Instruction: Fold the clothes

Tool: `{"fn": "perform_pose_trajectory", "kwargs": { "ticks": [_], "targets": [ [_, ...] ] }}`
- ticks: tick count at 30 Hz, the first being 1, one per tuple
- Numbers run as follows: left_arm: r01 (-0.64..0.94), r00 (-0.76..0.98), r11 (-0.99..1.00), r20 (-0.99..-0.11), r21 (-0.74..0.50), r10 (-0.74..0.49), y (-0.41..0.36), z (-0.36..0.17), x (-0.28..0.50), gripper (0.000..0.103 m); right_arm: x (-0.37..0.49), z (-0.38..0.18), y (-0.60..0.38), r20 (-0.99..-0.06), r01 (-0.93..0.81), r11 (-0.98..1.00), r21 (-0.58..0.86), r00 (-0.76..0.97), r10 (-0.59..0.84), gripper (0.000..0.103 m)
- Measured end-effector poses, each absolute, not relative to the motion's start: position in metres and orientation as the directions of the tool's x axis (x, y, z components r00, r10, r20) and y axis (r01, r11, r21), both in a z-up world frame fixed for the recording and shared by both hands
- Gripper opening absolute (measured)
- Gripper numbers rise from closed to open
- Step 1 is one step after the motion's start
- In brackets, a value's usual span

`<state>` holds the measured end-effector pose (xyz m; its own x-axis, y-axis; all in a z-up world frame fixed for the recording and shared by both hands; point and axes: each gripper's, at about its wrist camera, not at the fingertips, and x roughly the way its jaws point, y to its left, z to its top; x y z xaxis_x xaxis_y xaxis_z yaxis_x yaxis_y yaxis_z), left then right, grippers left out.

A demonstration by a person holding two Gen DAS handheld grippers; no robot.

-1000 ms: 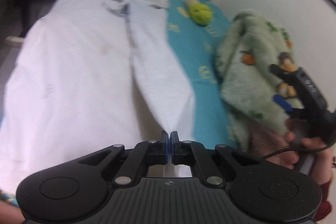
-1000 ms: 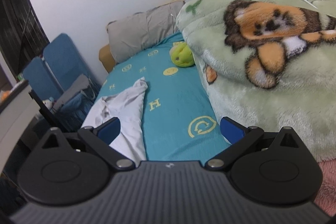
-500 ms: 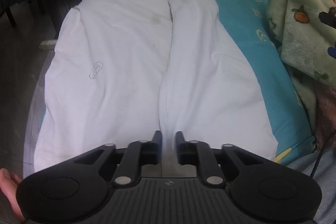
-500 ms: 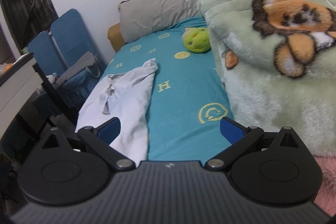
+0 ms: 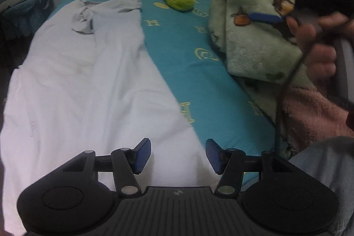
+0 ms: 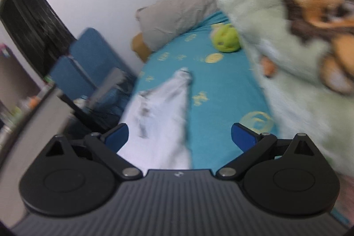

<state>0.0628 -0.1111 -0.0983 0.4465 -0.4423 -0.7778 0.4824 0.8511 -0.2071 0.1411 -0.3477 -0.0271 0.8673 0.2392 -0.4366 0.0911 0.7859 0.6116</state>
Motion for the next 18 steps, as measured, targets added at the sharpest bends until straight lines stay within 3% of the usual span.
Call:
{"fn": "perform_pose_trajectory", "kwargs": {
  "ticks": [8, 12, 15, 18],
  "targets": [
    [0.538, 0.326, 0.818, -0.845, -0.203, -0.424, -0.149, -0.149, 0.059, 0.048, 0.233, -0.032, -0.345, -0.468, 0.007, 0.844, 0.537, 0.834, 0.291, 0.096],
    [0.560, 0.349, 0.814, -0.847, -0.154, -0.400, -0.153, -0.163, 0.052, 0.045, 0.289, -0.055, -0.341, -0.493, -0.024, 0.861, 0.508, 0.812, 0.313, 0.096],
    [0.563, 0.361, 0.817, -0.851, -0.127, -0.382, -0.153, -0.163, 0.054, 0.034, 0.331, -0.080, -0.344, -0.496, -0.015, 0.842, 0.540, 0.803, 0.332, 0.096],
    [0.561, 0.349, 0.813, -0.845, -0.157, -0.405, -0.146, -0.162, 0.057, 0.008, 0.376, -0.112, -0.343, -0.515, 0.009, 0.823, 0.568, 0.784, 0.347, 0.096]
  ]
}}
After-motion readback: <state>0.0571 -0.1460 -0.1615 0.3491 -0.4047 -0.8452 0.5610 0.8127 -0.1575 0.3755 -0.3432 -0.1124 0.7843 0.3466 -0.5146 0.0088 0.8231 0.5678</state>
